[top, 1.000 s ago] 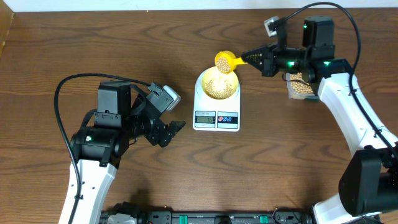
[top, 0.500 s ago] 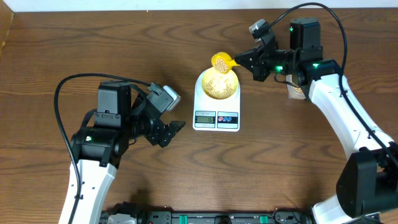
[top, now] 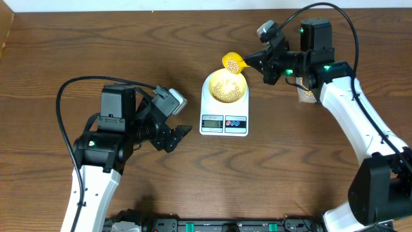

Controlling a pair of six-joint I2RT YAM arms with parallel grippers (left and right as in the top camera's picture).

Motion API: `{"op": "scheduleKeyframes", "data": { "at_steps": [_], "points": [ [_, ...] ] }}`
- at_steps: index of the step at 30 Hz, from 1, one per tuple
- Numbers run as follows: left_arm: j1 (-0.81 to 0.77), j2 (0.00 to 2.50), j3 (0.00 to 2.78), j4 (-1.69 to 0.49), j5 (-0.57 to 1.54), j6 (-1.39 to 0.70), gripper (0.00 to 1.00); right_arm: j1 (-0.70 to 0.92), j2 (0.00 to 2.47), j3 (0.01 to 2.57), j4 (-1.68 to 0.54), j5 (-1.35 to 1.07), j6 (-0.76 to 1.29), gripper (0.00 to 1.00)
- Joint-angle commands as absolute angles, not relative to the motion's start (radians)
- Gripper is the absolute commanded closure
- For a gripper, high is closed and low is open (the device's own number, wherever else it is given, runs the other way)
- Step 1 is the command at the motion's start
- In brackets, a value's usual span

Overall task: Scoop item into bowl and weigh 50g on scale
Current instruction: 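Tip the yellow scoop with the right gripper to pour soybeans into the bowl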

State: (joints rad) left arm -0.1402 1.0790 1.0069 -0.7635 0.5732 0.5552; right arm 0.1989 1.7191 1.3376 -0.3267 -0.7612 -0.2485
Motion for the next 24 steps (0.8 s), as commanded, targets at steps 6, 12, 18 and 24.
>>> {"op": "scheduleKeyframes", "data": {
  "at_steps": [6, 12, 18, 24],
  "points": [
    [-0.136, 1.079, 1.003, -0.766, 0.571, 0.568, 0.15, 0.211, 1.704, 1.331, -0.333, -0.762, -0.271, 0.99],
    [-0.136, 1.079, 1.003, -0.766, 0.571, 0.568, 0.15, 0.211, 1.704, 1.331, -0.333, -0.761, -0.271, 0.99],
    [-0.136, 1.079, 1.003, -0.766, 0.571, 0.568, 0.16, 0.211, 1.704, 1.331, -0.332, -0.761, -0.273, 0.99],
    [-0.136, 1.079, 1.003, -0.766, 0.571, 0.568, 0.15, 0.211, 1.704, 1.331, -0.346, -0.762, -0.286, 0.99]
  ]
}}
